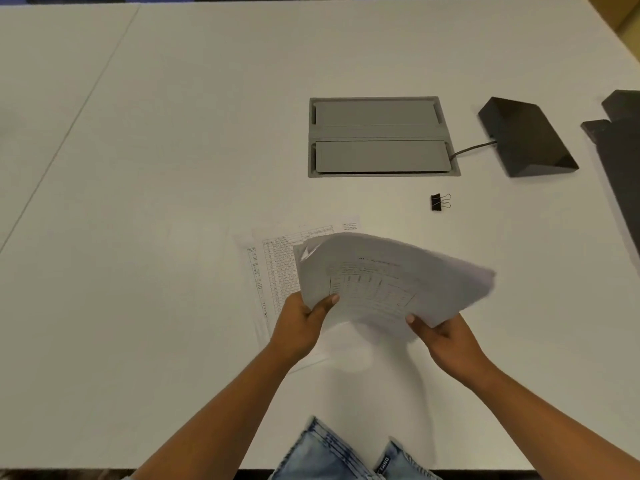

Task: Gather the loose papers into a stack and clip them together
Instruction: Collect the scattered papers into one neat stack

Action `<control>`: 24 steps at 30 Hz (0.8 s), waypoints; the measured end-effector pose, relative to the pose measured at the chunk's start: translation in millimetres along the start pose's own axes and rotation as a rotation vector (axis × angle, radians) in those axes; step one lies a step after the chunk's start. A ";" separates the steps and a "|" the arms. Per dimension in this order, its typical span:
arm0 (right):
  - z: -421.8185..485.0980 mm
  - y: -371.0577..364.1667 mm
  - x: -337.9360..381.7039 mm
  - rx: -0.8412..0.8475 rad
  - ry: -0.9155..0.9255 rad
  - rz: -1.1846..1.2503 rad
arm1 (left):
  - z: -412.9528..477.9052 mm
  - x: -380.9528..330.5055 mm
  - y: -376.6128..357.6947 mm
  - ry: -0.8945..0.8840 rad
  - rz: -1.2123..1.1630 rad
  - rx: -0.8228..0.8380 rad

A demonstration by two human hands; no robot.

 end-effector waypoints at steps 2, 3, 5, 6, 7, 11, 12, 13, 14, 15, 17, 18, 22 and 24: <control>-1.9 -0.9 2.4 0.045 0.021 0.019 | -5.3 -1.1 4.6 0.009 -0.023 0.018; -1.9 -1.2 4.2 0.064 0.037 0.024 | -8.5 -0.6 8.6 0.017 -0.058 0.015; -0.2 -3.2 2.2 0.117 0.066 -0.036 | -16.3 -1.4 20.5 0.027 -0.136 -0.013; 1.1 -5.9 -1.3 0.156 0.073 -0.099 | -20.4 -2.0 27.4 0.029 -0.160 -0.033; 2.2 -10.4 -5.0 0.205 0.078 -0.168 | -24.5 -2.2 34.0 0.032 -0.171 -0.050; 0.1 -48.6 -21.4 0.512 0.146 -0.448 | -37.7 8.9 62.0 0.094 -0.148 -0.109; -1.4 -60.7 -27.1 0.596 0.185 -0.549 | -39.9 13.0 69.9 0.111 -0.133 -0.126; -3.2 -71.8 -33.8 0.667 0.221 -0.654 | -42.0 16.9 77.9 0.127 -0.124 -0.142; -5.8 -80.8 -40.8 0.725 0.239 -0.760 | -43.7 21.1 85.6 0.144 -0.124 -0.154; -8.0 -87.6 -47.0 0.762 0.243 -0.860 | -45.5 25.1 92.9 0.162 -0.134 -0.163; -10.3 -92.4 -54.0 0.748 0.232 -1.009 | -48.8 31.9 106.6 0.189 -0.156 -0.185; -10.4 -90.8 -54.8 0.702 0.216 -1.054 | -50.1 34.7 113.3 0.194 -0.165 -0.207; -14.7 -60.8 -58.8 0.470 0.034 -1.129 | -54.1 45.2 132.4 0.191 -0.214 -0.301; -20.2 -42.1 -61.3 0.371 -0.047 -1.152 | -54.7 50.2 135.2 0.200 -0.228 -0.332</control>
Point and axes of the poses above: each hand's wrist, its own z-axis towards the middle knuckle, its own y-axis out of the back of the hand, x = y × z, the point moved 7 cm from there along z, towards the middle knuckle, and after that the axes turned 9 degrees about y, right-handed, at the moved point
